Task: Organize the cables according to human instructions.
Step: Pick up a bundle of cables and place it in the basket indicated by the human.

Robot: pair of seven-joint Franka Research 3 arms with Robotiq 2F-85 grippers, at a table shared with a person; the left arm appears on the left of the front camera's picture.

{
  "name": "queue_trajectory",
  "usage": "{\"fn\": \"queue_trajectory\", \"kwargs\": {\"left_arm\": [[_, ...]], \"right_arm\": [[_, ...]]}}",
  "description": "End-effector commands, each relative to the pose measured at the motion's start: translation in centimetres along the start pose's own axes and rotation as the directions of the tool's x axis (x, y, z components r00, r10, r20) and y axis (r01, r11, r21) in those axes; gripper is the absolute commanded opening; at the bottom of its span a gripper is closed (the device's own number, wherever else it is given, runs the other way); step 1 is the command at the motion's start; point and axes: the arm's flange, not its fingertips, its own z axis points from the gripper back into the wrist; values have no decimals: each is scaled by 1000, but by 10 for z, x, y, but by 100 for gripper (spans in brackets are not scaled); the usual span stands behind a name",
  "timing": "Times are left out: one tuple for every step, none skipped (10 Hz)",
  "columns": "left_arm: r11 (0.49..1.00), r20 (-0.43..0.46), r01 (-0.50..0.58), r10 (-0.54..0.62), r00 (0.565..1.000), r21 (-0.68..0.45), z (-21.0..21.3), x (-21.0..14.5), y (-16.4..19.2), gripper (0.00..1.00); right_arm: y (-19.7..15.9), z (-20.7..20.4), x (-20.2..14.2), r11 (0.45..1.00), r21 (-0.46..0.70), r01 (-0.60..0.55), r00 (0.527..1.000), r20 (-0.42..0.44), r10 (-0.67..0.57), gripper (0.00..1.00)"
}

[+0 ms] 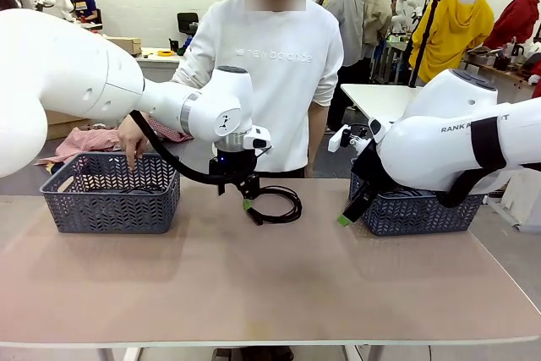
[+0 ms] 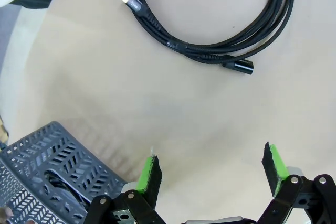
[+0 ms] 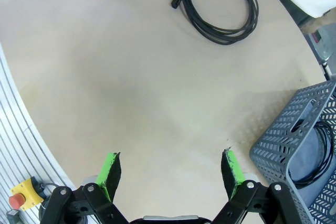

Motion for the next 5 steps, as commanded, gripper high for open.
{"fn": "queue_trajectory", "kwargs": {"left_arm": [[1000, 23, -15, 15, 1000, -12, -6, 4, 13, 100], [1000, 24, -2, 2, 1000, -15, -9, 8, 18, 100], [995, 29, 94, -94, 995, -22, -11, 13, 22, 100], [989, 32, 146, -145, 989, -30, -11, 17, 25, 100], [963, 52, 267, -266, 963, -31, -10, 21, 27, 100]], "right_arm": [[1, 2, -3, 1000, -7, 6, 1000, -6, -6, 100], [1, 2, -3, 1000, -7, 6, 1000, -6, -6, 100], [1, 2, -3, 1000, -7, 6, 1000, -6, -6, 100], [1, 2, -3, 1000, -7, 6, 1000, -6, -6, 100], [1, 2, -3, 1000, -7, 6, 1000, -6, -6, 100]]}}
